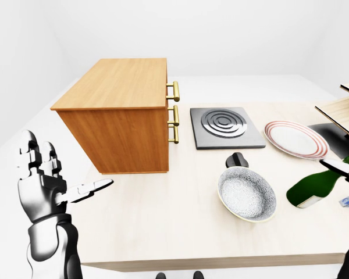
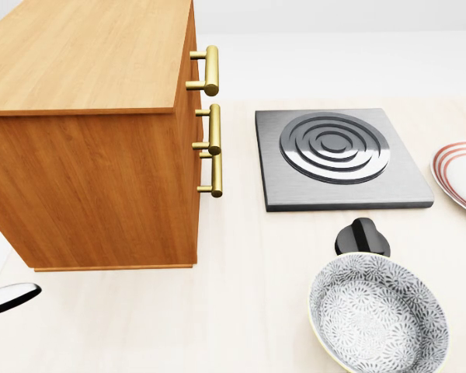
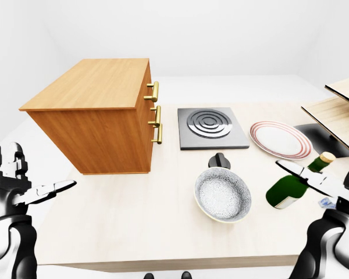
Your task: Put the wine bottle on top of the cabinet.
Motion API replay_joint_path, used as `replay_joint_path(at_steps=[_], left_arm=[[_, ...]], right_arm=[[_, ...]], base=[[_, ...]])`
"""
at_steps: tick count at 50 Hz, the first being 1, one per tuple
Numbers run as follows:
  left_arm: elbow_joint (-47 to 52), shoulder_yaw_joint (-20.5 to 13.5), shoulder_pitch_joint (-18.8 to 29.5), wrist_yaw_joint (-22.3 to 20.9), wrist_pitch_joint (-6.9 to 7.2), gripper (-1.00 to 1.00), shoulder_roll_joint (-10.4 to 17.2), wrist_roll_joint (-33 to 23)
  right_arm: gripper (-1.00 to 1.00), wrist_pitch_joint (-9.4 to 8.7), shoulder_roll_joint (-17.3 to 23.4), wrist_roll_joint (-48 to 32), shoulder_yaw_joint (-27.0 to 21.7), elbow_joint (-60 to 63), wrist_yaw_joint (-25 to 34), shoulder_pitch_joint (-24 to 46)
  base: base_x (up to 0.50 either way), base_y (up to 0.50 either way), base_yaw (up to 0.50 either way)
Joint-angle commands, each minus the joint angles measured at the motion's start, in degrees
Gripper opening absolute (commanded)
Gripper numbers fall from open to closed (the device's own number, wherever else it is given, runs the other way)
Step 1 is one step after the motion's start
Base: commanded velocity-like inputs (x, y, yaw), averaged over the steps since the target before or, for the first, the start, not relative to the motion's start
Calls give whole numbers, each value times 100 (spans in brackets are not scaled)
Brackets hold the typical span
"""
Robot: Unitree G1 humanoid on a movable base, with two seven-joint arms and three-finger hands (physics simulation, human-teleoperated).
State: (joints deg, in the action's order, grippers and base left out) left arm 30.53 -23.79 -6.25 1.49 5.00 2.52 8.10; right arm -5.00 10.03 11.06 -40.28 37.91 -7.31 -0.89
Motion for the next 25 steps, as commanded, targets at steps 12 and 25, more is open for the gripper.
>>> replay_joint_path(at_steps=[12,25], left_arm=[[-21,5,2,7,0,100,9,-9],[-87,51,7,11,0,100,-2,-58]], right_arm=[[100,0,41,557,-884,-612,-259,-331],[100,0,-104,567,-770,-1629,-96,-562]], base=[[0,0,0],[0,0,0]])
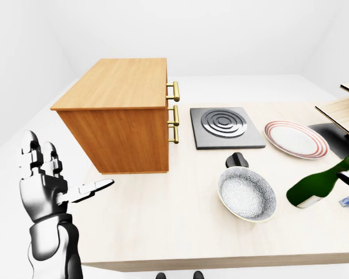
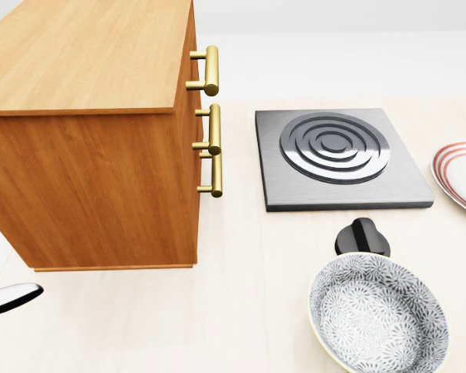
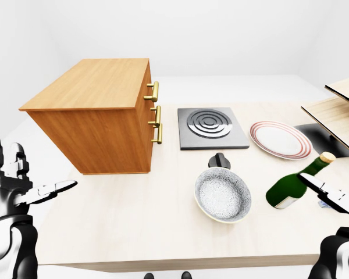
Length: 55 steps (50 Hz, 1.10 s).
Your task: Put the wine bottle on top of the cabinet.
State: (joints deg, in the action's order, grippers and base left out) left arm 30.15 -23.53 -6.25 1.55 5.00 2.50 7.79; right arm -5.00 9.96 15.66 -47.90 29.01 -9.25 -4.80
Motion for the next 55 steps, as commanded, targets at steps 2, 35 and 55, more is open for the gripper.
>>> replay_joint_path(at_steps=[2,35,55], left_arm=[[-40,22,-1,11,0,100,-3,-21],[-24,11,-12,-4,0,100,-12,-34],[-68,58,10,21,0,100,2,-60]], right_arm=[[100,0,-133,110,24,-923,83,-219],[100,513,130,267,520,-3368,109,-391],[100,1000,305,325,638,-4300,100,-388]], base=[[0,0,0],[0,0,0],[0,0,0]])
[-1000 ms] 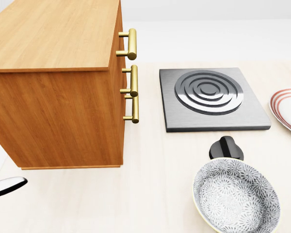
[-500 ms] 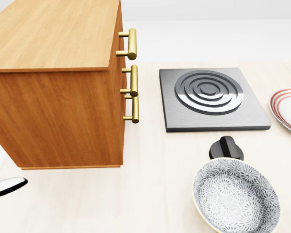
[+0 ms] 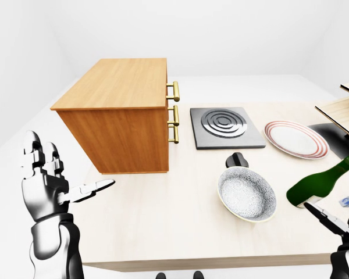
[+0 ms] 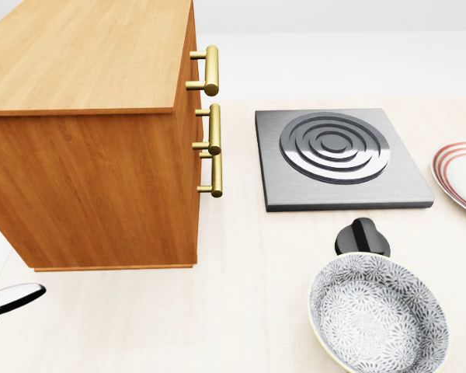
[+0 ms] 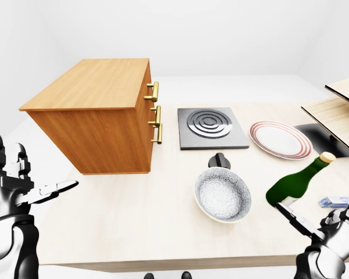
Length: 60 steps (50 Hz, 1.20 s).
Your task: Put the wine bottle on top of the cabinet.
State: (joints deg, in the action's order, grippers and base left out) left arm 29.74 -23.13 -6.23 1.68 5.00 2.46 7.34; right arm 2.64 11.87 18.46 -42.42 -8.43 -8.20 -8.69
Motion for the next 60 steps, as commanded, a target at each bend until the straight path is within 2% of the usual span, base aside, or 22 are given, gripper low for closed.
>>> replay_joint_path(at_steps=[1,17,33,35,38,41,44,50,60], left_arm=[[-26,19,6,11,0,100,6,-20],[-6,15,-4,0,0,100,-1,-20],[-50,68,-6,10,0,100,-9,-57],[-67,68,-1,10,0,100,-8,-55],[-65,75,0,12,0,100,-8,-57],[-78,89,-10,10,0,100,-14,-69],[-59,95,-34,5,0,100,-27,-71],[-118,115,-26,11,0,100,-32,-91],[-180,147,8,38,0,100,-16,-108]], right_arm=[[100,236,129,47,95,-603,-11,-5],[100,236,425,296,266,-1530,48,101],[100,236,633,327,531,-1492,57,348],[100,122,654,344,509,-1381,19,344],[100,184,684,336,480,-1509,64,382],[100,33,728,302,472,-1379,19,392],[100,45,768,295,445,-1457,50,434],[100,-53,821,242,433,-1427,17,478],[100,-13,991,137,540,-1743,-83,702]], base=[[0,0,0],[0,0,0],[0,0,0],[0,0,0],[0,0,0],[0,0,0],[0,0,0],[0,0,0],[0,0,0]])
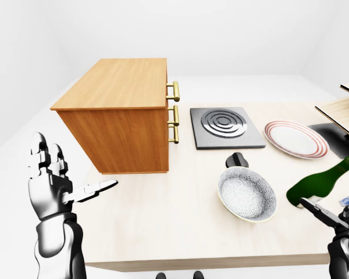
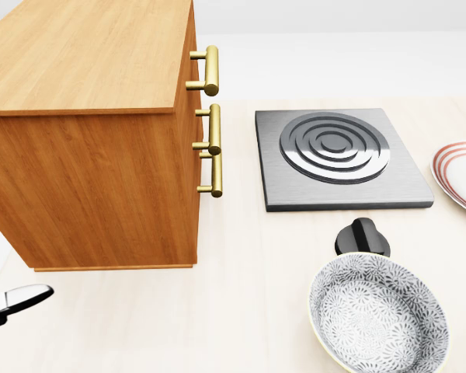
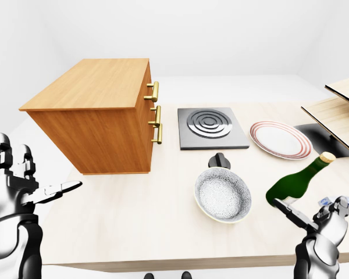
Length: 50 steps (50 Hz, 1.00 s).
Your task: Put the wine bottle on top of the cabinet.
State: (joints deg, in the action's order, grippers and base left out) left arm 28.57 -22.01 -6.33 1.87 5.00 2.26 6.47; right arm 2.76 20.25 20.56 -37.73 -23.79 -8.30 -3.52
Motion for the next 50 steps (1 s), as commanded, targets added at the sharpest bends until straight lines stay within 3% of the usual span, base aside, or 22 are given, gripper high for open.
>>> replay_joint_path(at_steps=[1,17,37,50], left_arm=[[-45,39,0,13,0,100,0,-20],[-73,50,12,23,0,100,11,-28],[-137,97,17,36,0,100,4,-74],[-171,112,3,34,0,100,2,-89]], right_arm=[[100,-11,181,-82,92,-269,-80,213],[100,26,488,-41,303,-784,-169,531],[100,-216,712,-145,499,-820,-356,878],[100,-193,774,-184,591,-1000,-415,1046]], base=[[0,0,0],[0,0,0],[0,0,0],[0,0,0]])
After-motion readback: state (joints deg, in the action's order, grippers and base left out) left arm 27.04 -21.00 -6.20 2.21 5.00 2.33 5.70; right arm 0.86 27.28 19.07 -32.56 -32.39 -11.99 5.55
